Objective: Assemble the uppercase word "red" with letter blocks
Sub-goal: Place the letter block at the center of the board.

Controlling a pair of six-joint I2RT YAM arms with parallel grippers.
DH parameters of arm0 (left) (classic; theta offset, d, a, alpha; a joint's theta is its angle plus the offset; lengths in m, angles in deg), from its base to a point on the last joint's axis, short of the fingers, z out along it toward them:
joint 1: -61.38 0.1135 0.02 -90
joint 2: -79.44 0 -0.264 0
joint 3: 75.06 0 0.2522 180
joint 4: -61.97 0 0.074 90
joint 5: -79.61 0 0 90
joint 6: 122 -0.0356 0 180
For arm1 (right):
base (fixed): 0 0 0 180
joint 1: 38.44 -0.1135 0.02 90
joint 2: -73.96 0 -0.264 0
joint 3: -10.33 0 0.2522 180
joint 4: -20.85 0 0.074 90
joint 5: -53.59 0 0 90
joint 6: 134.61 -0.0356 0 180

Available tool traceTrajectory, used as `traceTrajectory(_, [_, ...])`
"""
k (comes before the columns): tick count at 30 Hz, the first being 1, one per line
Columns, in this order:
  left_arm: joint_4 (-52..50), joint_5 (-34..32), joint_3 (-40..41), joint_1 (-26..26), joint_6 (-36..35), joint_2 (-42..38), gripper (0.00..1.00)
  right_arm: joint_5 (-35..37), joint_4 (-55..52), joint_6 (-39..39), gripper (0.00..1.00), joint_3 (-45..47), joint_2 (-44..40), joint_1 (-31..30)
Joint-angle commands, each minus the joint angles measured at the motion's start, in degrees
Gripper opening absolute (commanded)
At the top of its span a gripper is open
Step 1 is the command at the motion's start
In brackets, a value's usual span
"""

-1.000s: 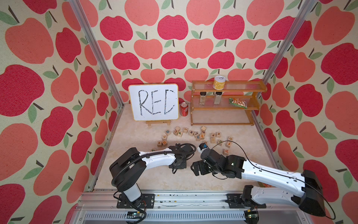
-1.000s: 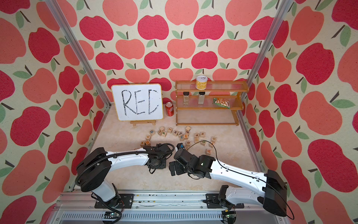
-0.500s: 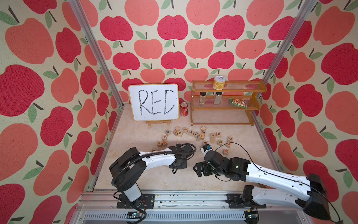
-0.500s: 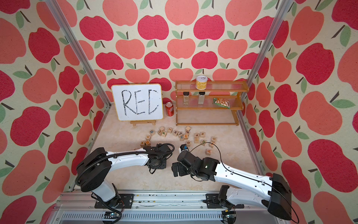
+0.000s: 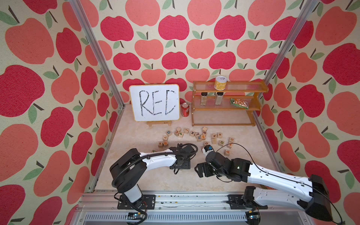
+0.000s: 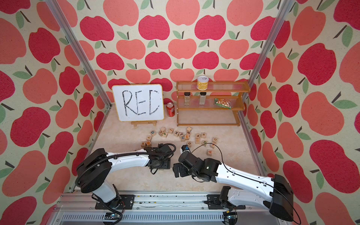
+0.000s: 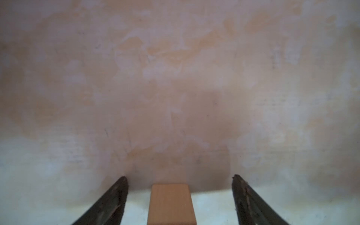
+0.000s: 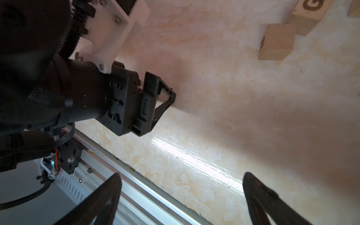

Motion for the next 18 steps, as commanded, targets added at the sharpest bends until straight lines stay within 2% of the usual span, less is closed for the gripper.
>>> traceTrajectory(1, [-3.97,-1.65,0.47,0.39,-0.24,-2.02,0.94,1.40,-1.05,-0.51,0.99,0.18,-0.45,-0.31])
traceTrajectory(6, [-6.10,-2.13,-0.62,2.08,-1.12,-4.97,1.00,1.54,-1.33,-0.20,0.99,-0.41,-0.82,-0.31])
traceTrajectory(18, [-11.26,-0.79,-2.86,6.67,-3.15,-12.08,0.99,-1.23,-4.32,4.45,0.99,-7.21,3.59,0.79])
